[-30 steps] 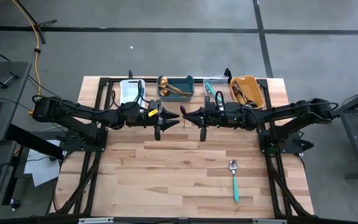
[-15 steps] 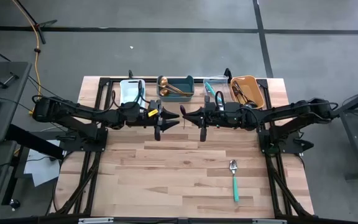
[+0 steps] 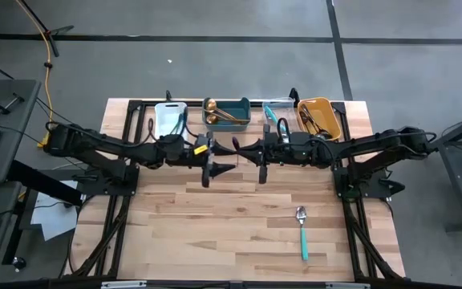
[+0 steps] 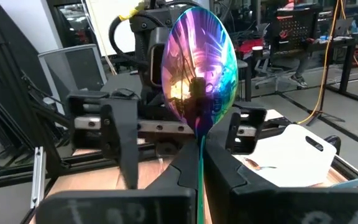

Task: Sort silverware by color (type)
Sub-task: Put the green spoon into the white bin

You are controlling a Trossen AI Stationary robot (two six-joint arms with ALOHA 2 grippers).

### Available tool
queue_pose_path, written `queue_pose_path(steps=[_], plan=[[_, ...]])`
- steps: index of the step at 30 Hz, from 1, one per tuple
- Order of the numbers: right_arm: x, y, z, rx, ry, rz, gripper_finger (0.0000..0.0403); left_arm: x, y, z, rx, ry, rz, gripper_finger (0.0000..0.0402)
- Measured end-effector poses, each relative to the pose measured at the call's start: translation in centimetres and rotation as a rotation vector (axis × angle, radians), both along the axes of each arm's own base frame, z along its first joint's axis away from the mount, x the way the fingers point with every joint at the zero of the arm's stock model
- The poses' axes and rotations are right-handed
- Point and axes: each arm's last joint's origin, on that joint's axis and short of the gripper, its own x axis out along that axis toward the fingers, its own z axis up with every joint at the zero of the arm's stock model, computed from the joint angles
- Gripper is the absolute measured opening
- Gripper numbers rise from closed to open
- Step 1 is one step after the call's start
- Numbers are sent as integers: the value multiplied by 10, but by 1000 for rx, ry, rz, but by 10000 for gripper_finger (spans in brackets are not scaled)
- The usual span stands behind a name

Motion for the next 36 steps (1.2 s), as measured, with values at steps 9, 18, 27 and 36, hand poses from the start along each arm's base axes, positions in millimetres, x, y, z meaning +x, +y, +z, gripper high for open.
queue_pose_path(steps=[9,18,27,36], plan=[[0,0,4,2,-40,5,0,33,1,-3,30,26,4,242],[0,1,2,2,-24,12,0,32,-1,-12,29,114,-10,90],[0,1,0,57,-8,19,29,30,1,-13,21,153,8,33],[-32,-4,15,62,93,-87,117,-13,22,12,121,324,158,33]])
